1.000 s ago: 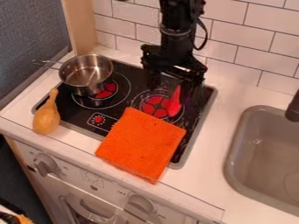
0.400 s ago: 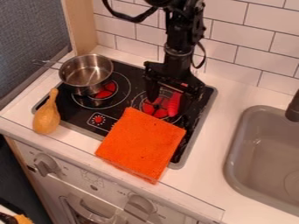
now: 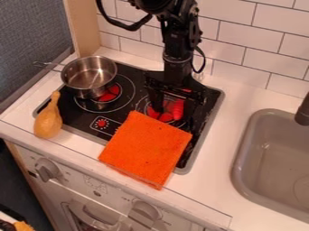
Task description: Move the red fork to the right of pan
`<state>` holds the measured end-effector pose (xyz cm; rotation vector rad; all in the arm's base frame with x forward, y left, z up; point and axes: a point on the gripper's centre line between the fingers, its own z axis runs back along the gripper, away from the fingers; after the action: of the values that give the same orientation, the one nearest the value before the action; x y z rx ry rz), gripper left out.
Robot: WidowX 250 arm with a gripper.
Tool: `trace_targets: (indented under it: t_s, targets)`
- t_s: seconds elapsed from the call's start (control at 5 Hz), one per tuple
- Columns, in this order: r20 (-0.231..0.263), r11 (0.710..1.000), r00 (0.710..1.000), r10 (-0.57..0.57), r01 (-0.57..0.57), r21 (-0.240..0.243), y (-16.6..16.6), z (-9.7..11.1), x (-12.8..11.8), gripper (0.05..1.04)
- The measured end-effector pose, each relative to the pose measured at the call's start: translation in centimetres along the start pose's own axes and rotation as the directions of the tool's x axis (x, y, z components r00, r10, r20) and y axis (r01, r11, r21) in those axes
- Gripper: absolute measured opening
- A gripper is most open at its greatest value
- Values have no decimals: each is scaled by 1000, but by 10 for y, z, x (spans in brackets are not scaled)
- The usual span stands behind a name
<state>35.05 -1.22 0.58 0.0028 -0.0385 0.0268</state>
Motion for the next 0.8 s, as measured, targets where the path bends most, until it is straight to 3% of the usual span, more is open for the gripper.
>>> trace_targets:
  t_s: [0.4,0.8]
  targets:
    - [9,1000,1000,19,-19,-8,3,-2,-6,402]
    - [1,1000,1000,-14,14,-5,0,1,-6,390]
